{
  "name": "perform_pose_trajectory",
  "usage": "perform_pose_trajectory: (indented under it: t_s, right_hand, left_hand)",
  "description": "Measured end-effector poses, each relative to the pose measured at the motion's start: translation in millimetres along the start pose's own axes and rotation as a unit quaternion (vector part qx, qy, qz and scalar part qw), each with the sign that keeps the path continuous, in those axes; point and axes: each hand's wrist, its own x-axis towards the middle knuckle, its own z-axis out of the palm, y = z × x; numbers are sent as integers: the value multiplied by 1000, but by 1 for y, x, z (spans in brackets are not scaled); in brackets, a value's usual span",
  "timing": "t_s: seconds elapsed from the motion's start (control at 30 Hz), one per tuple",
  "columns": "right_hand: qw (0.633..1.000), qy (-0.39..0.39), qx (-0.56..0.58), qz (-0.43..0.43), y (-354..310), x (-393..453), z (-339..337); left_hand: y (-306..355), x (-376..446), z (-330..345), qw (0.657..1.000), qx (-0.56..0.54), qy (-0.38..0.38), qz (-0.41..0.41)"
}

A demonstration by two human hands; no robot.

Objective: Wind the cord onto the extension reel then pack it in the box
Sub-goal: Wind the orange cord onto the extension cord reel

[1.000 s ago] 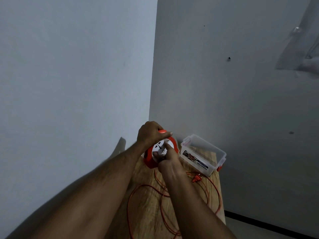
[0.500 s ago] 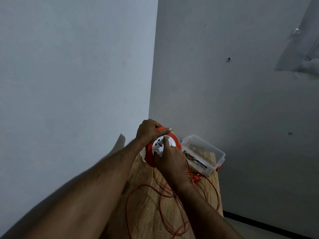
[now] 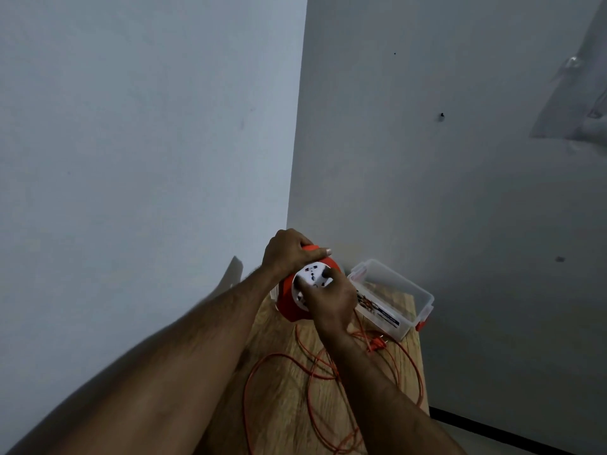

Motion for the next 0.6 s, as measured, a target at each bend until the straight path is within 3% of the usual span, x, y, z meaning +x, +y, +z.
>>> perform_pose_trajectory:
  t_s: [0.07, 0.1, 0.17, 0.2, 0.27, 0.37, 0.43, 0.47, 0.53, 0.57, 0.6]
  right_hand:
    - [976, 23, 94, 194, -1, 4, 10]
    - [931, 23, 178, 316, -4, 7, 15]
    - [777, 12, 387, 497, -13, 12, 21]
    - [713, 16, 459, 529, -15, 15, 22]
    - [684, 11, 496, 535, -22, 20, 18]
    - [729, -41, 474, 493, -29, 14, -3]
    - [808, -40, 397, 434, -26, 6, -12]
    - [871, -35, 323, 367, -25, -1, -15]
    - [984, -25, 111, 139, -20, -16, -20]
    - [1000, -13, -10, 13, -13, -19, -22]
    - [992, -6, -101, -79, -8, -20, -26]
  left_hand:
    - [3, -1, 4, 1000, 16, 14, 0]
    - [5, -2, 7, 999, 28, 18, 3]
    - [6, -5, 13, 998, 51, 25, 13]
    - [6, -6, 14, 998, 57, 29, 16]
    - [2, -7, 12, 998, 46, 33, 4]
    - [-7, -6, 6, 999, 6, 23, -26]
    - [-9, -5, 4, 999, -12, 28, -36]
    - [-9, -4, 3, 999, -17, 32, -37]
    - [-9, 0, -1, 998, -30, 31, -39]
    - [-9, 1, -3, 998, -35, 27, -39]
    - [-8, 1, -4, 998, -38, 23, -36]
